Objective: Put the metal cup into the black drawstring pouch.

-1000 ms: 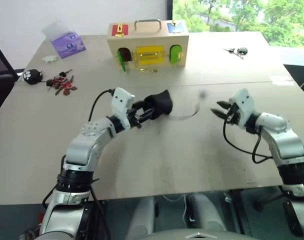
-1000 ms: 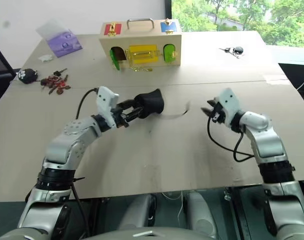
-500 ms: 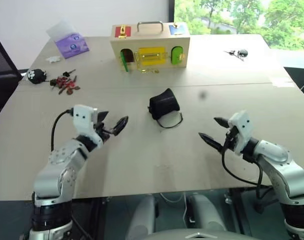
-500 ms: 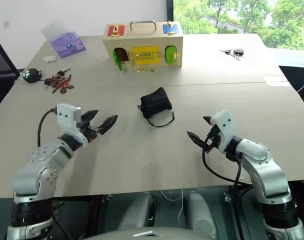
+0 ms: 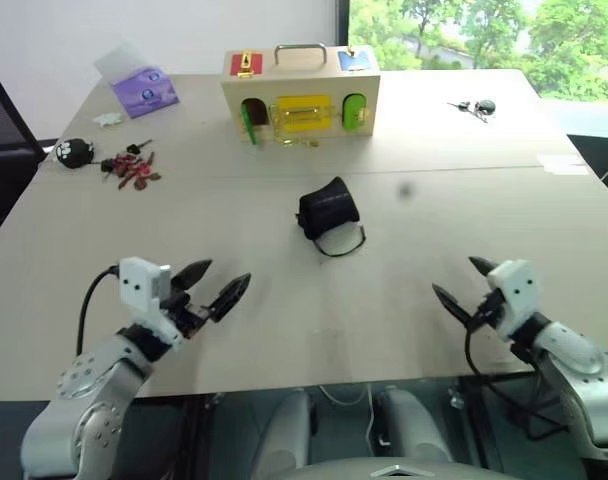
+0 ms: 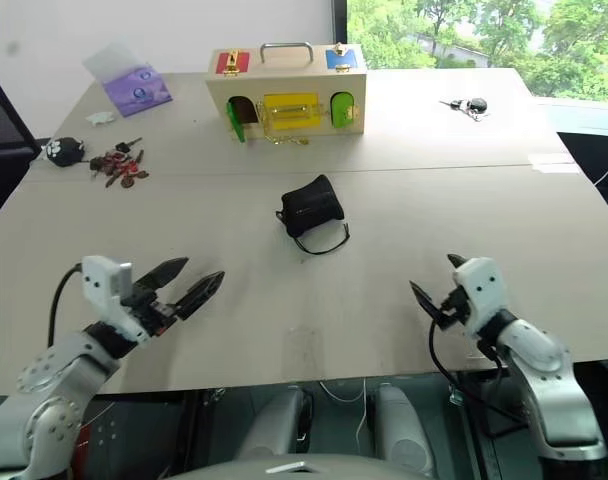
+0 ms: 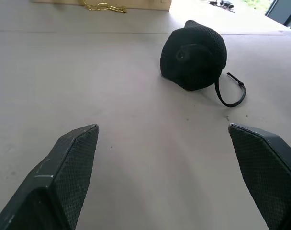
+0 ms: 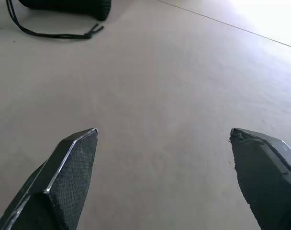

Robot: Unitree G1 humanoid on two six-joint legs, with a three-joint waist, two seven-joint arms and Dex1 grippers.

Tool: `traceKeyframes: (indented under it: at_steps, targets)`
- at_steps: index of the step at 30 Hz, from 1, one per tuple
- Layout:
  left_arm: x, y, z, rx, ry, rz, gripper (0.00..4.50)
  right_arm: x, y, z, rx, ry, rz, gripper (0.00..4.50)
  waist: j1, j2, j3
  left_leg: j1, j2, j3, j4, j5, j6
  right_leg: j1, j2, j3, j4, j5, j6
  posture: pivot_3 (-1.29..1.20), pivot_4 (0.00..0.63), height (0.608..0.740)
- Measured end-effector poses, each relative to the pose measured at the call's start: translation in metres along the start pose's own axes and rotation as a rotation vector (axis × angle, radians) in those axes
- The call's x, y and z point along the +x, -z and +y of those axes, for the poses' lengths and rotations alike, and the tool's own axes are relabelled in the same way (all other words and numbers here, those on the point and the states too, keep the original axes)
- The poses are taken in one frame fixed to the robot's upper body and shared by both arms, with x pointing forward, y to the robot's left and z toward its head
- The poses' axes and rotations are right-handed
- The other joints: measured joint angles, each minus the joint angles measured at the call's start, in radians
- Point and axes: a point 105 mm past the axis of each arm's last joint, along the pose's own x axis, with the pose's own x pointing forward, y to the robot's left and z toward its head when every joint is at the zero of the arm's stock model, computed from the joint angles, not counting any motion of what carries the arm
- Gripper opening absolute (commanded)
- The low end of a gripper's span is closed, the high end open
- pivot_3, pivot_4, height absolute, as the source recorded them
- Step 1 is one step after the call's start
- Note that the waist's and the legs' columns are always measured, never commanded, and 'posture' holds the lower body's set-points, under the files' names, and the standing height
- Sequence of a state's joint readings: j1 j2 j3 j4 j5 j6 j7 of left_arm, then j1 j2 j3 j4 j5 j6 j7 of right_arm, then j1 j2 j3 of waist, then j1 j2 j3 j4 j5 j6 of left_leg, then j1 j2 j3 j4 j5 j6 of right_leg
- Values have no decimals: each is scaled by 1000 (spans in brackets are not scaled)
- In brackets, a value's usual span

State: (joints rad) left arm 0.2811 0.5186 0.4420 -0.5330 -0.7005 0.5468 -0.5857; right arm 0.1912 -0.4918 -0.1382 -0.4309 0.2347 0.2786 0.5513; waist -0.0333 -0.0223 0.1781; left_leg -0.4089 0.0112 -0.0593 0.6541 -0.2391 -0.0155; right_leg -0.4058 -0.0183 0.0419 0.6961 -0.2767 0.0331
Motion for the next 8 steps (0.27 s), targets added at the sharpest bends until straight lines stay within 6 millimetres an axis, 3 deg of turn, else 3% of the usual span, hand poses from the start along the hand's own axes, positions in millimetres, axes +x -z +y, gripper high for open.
traceKeyframes:
  at_steps: [3,8]
  targets:
    - [-5,4,-2,-21,12,19,4500,-6,-2,-5,-13,8,0,4481,0,0,0,12,0,1,-2,0,0,12,0,0,-2,-1,0,0,150,740]
    - [-7,5,-5,-30,32,29,4500,-11,1,-3,-6,6,12,4481,1,0,0,13,0,2,-1,0,0,13,1,1,-2,-4,2,0,150,740]
